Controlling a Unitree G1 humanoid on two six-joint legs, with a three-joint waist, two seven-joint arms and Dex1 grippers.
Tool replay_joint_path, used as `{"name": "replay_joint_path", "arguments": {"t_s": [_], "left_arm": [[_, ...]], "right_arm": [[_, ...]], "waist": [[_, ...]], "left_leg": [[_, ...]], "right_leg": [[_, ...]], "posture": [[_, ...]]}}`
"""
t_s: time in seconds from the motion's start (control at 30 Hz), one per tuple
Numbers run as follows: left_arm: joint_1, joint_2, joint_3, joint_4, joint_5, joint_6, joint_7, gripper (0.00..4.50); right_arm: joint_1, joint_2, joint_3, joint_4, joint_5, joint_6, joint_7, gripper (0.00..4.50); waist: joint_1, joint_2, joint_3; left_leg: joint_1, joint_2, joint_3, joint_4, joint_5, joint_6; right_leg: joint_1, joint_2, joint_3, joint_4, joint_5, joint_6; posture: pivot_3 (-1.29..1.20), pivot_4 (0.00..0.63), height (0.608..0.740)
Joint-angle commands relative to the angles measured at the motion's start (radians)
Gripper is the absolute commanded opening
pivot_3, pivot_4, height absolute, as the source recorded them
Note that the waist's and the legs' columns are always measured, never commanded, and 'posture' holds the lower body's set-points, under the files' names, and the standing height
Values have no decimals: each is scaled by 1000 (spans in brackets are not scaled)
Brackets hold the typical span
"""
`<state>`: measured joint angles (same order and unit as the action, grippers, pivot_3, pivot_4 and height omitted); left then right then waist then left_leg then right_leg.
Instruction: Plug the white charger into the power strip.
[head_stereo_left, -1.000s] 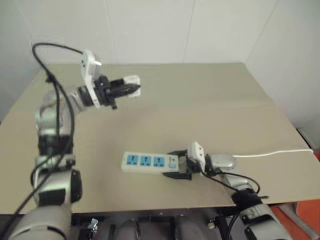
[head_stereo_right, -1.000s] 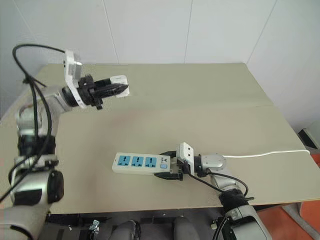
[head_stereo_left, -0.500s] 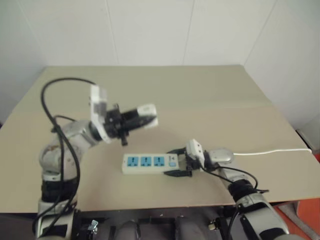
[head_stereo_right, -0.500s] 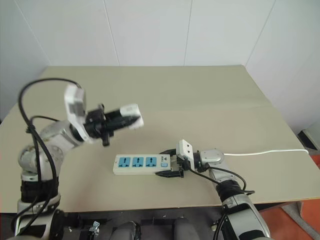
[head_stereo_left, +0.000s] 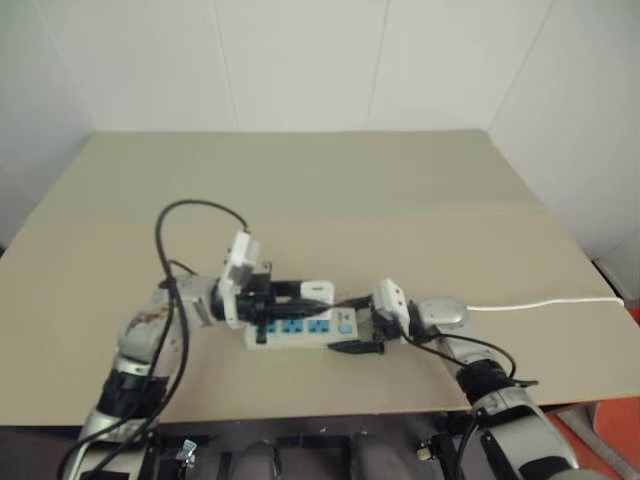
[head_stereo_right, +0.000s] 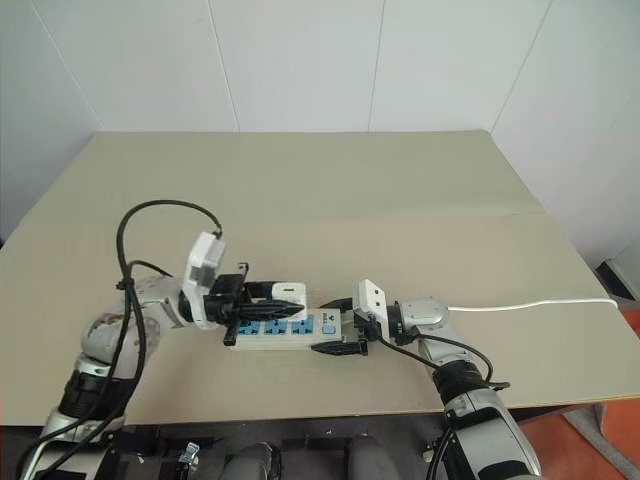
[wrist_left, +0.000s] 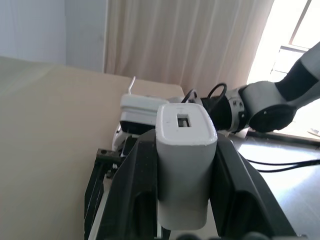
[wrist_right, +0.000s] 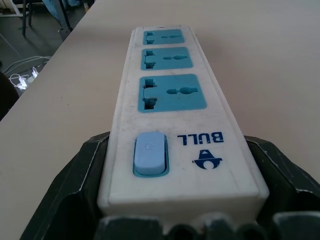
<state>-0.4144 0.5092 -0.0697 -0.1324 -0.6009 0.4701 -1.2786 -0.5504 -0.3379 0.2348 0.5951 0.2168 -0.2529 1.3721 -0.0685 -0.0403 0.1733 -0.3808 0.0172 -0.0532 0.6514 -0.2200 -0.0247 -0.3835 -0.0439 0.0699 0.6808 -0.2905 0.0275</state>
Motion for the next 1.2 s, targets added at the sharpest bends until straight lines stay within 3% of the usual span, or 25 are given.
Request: {"name": "replay_joint_path", "arguments": {"t_s": [0.03,1.2], "left_arm": [[6,-2,-18,24,34,-71,-20,995],[-9,-78,-81,202,163,-275,-28,995]], "right_arm": [[28,-12,38,19,-60,12,0,3433],[33,-19,36,2,-61,22,-16,3433]], "waist": [[0,0,0],[1,0,0]], "left_leg": [[0,0,0,0,0,0],[-1,0,0,-1,0,0]], "right_leg": [[0,0,0,0,0,0],[0,0,0,-1,0,0]], "posture": [[0,150,740],[0,150,740]]}}
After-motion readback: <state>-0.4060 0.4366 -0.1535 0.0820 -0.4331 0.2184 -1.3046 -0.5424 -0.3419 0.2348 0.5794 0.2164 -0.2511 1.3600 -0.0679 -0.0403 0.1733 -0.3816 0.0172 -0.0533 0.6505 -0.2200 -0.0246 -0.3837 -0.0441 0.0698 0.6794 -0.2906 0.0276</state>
